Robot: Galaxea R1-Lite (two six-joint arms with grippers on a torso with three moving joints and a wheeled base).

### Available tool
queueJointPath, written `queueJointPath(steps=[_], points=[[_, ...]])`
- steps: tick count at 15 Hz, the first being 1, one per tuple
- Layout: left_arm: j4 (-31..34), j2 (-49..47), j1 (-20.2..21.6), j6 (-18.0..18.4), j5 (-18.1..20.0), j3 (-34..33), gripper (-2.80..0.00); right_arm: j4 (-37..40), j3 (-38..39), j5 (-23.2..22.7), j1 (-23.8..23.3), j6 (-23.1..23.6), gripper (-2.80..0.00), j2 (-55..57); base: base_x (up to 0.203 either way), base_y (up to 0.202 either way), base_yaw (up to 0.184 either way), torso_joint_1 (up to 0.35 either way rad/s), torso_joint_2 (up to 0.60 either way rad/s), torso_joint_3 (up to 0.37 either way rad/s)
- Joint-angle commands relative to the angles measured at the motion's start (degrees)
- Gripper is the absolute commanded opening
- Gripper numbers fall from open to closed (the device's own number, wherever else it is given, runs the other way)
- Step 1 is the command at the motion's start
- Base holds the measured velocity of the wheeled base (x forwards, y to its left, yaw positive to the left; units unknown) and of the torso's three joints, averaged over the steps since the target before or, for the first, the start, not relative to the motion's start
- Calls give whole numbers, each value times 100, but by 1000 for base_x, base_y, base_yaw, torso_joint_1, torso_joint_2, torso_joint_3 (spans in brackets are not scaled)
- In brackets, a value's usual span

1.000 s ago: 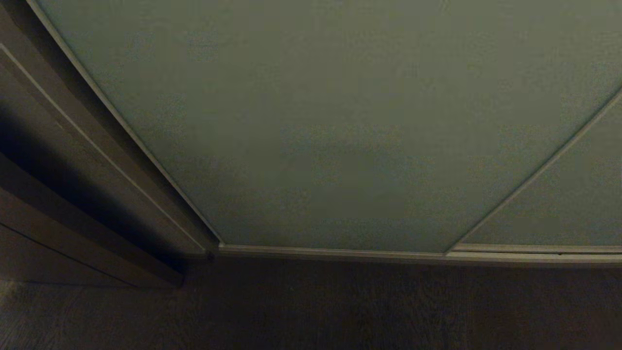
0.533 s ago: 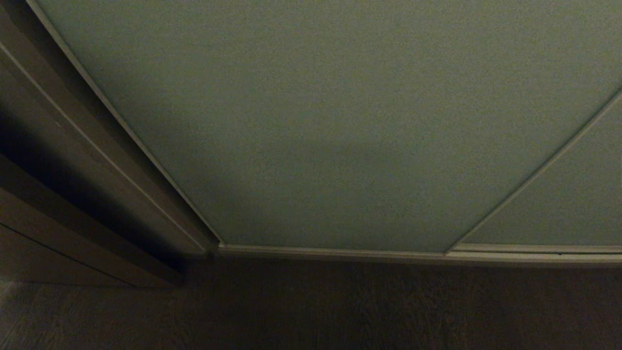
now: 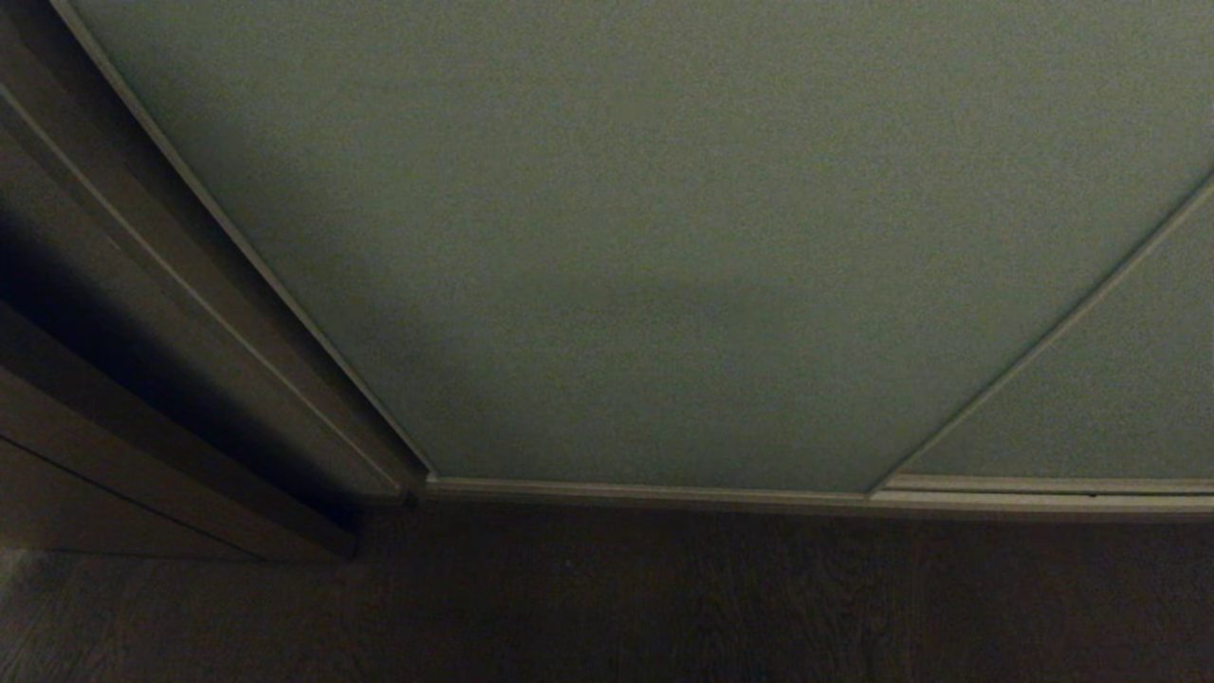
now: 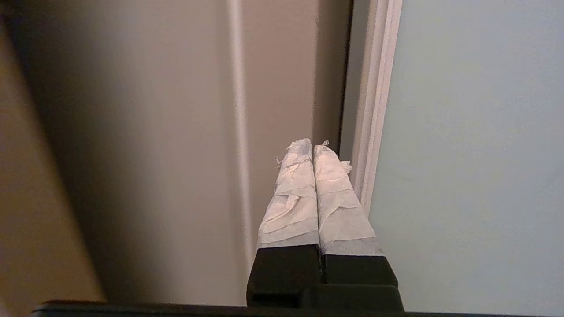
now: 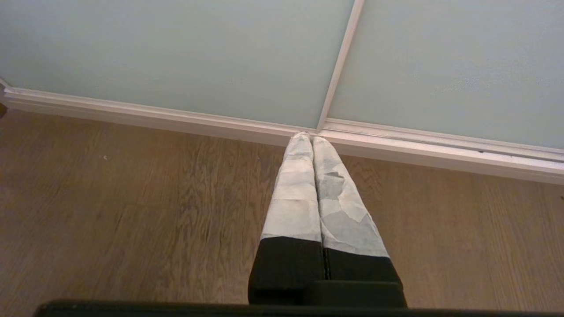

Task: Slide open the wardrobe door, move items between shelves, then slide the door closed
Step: Open the door

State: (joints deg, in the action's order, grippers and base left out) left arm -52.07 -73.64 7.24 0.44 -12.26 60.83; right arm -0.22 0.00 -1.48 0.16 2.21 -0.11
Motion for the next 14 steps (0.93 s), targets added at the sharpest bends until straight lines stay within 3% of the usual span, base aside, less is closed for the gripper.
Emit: queueJointPath(steps=[1,5,10,14], points=[[109,-300,1,-32,8,305,-280,-4,0,-2,2,7,-280,-7,0,0,0,0,0,0],[317,-580,-3,-101,43,676,-280,-4,0,-2,2,5,-280,-7,0,0,0,0,0,0],[524,-784,-3,-210,468,894,-280,-4,0,-2,2,-1,-280,-7,0,0,0,0,0,0],[722,-948,5,-279,514,1166,-280,-4,0,-2,2,8,-280,-7,0,0,0,0,0,0]])
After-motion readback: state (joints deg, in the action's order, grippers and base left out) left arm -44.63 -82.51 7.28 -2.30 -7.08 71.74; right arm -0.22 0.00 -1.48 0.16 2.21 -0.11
